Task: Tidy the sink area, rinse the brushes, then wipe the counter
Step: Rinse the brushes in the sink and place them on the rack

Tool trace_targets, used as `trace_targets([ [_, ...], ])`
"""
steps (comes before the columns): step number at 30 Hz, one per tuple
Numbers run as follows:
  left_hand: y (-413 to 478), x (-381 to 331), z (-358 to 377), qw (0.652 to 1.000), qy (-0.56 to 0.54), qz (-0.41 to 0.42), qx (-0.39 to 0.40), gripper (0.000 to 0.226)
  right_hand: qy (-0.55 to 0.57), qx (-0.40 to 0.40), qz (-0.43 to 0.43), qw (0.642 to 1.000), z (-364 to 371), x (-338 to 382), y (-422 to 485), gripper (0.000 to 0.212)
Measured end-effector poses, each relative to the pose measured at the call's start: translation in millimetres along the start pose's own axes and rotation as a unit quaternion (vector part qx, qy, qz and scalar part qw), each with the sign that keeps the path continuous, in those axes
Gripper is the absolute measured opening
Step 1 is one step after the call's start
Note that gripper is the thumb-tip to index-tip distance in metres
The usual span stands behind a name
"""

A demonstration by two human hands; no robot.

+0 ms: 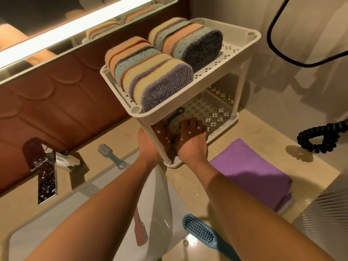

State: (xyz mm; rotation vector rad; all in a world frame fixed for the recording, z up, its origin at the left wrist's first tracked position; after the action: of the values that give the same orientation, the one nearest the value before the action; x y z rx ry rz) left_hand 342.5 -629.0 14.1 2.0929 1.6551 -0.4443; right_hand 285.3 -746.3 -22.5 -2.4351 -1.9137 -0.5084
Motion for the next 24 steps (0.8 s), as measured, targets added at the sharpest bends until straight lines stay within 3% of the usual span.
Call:
trace_targets([
  [1, -3, -1, 2, 1.000, -0.002, 0.004, 0.028, 0.011, -0.009, 0.009, -0.005, 1.000, -6, 2, 2, 0.066],
  [4, -1, 9, 9, 0.994, 0.024, 0.021, 0.107, 0.030, 0.015, -0.020, -0.023, 0.999, 4, 2, 3, 0.042],
  [7, -3, 8, 9, 0.985, 0.050, 0.072, 0.146, 0.044, 0.044, -0.040, -0.035, 0.998, 3, 5, 5, 0.034],
  [9, -8, 6, 7, 0.987, 0.027, 0.064, 0.145, 0.047, 0.032, -0.027, -0.056, 0.998, 5, 5, 5, 0.036],
  [14, -11, 11, 8, 0.993, 0.043, 0.012, 0.110, 0.011, 0.016, -0.033, -0.092, 0.995, 11, 3, 9, 0.038],
  [19, -22, -4, -6, 0.989, -0.003, -0.044, 0.139, 0.060, 0.003, 0.010, -0.112, 0.994, 16, 3, 12, 0.048],
  [24, -15, 4, 2, 0.991, 0.062, -0.010, 0.117, 0.045, -0.006, 0.034, -0.127, 0.991, 16, 2, 14, 0.053],
])
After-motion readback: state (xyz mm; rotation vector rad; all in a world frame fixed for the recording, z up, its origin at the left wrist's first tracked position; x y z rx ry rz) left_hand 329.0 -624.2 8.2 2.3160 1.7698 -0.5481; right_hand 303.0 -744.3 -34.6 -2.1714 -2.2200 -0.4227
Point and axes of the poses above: each hand's wrist, its own y-axis towards the middle knuckle, its own z-axis out of the palm, x = y × z, the point moved 3 cm from there along y, towards the middle knuckle, and after that the axes turned 15 degrees about -z, right-handed, at the moved point
